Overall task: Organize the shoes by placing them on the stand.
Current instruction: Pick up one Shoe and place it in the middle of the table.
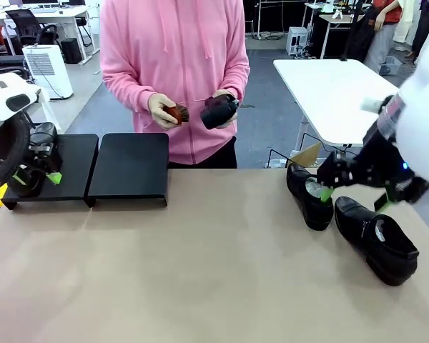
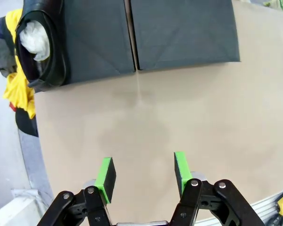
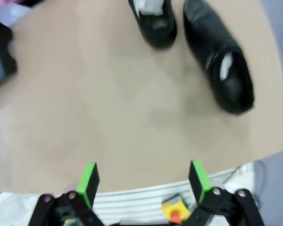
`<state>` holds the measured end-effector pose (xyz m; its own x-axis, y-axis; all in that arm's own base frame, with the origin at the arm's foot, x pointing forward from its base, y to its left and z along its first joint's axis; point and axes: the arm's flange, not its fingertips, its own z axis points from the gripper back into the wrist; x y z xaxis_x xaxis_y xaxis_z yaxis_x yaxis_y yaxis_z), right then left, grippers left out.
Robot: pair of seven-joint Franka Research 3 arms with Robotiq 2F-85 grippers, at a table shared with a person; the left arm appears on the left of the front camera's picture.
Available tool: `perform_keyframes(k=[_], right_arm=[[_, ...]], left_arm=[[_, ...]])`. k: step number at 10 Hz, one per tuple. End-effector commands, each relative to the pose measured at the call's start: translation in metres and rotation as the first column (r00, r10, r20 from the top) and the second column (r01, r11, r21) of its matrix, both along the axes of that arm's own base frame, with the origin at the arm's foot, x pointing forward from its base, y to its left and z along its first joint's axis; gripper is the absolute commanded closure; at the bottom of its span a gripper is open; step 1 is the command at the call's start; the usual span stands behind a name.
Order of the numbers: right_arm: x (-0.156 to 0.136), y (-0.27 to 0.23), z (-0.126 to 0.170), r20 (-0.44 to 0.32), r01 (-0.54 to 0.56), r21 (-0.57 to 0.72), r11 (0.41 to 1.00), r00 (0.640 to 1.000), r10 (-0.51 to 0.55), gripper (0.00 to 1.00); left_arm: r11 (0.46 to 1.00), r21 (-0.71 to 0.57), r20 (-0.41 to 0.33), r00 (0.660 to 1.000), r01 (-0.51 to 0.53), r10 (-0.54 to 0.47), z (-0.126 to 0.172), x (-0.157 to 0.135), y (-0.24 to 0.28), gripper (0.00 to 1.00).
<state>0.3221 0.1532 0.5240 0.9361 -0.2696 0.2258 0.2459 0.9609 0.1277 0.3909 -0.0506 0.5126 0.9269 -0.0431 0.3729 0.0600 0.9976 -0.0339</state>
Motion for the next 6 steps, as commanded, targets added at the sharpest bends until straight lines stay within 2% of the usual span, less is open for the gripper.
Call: perform_keyframes(k=[1, 2, 3, 5, 6], right_arm=[[0.056, -0.003, 0.002, -0.024, -0.132, -0.089, 0.987, 0.991, 0.13, 0.0], [0.08, -0.007, -0.004, -0.048, -0.212, -0.105, 0.972, 0.977, 0.208, 0.0], [0.11, -0.013, -0.013, -0.034, -0.182, -0.129, 0.975, 0.983, 0.179, 0.0], [0.165, -0.02, -0.048, -0.138, -0.147, -0.117, 0.982, 0.982, 0.13, 0.0], [0.181, -0.021, -0.063, -0.16, -0.105, -0.091, 0.99, 0.983, 0.089, 0.0]], left_arm=[[1.0, -0.019, -0.004, 1.0, 0.013, -0.013, -0.001, -0.003, 0.001, 0.34], [1.0, -0.019, -0.004, 1.0, 0.013, -0.013, -0.001, -0.003, 0.001, 0.34], [1.0, -0.019, -0.004, 1.0, 0.013, -0.013, -0.001, -0.003, 0.001, 0.34], [1.0, -0.019, -0.004, 1.0, 0.013, -0.013, -0.001, -0.003, 0.001, 0.34], [1.0, -0.019, -0.004, 1.0, 0.013, -0.013, -0.001, -0.003, 0.001, 0.34]])
